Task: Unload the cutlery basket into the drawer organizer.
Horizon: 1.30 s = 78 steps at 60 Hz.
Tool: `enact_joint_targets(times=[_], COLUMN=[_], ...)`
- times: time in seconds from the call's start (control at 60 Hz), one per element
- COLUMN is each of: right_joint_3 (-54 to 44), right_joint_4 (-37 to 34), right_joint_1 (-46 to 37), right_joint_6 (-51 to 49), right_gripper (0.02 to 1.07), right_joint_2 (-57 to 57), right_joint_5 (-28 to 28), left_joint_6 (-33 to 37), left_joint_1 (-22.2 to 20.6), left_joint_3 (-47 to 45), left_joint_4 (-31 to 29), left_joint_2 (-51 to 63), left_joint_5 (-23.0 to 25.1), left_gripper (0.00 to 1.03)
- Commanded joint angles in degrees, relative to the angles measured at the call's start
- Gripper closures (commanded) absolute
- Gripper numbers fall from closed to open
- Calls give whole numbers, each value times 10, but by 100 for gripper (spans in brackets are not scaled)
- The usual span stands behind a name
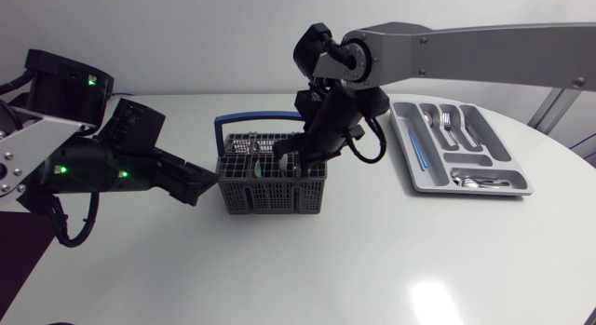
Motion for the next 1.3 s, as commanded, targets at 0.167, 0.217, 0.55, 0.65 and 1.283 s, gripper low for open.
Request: enact_joint_targets(times=[0.167, 0.217, 0.55, 0.65, 1.283], right_joint_3=[-14, -14, -12, -17, -139], right_joint_4=[-3, -4, -7, -9, -13], right_joint_1=[2, 2, -8, -9, -127], right_joint_6=[-3, -2, -3, -3, -46], right_gripper=[101, 101, 101, 101, 101], right_joint_2=[-49, -55, -106, -128, -281], right_joint_5=[-9, -15, -45, -45, 23], left_joint_6=[1, 1, 1, 1, -1], left_joint_1=[-5, -5, -9, -10, -17], left_joint_3=[-13, -14, -14, -13, -13], left_joint_4=[5, 6, 6, 5, 5], left_joint_2=[-4, -4, -3, -2, -5], left_joint_5=[6, 6, 6, 6, 3], left_gripper=[5, 5, 5, 5, 5])
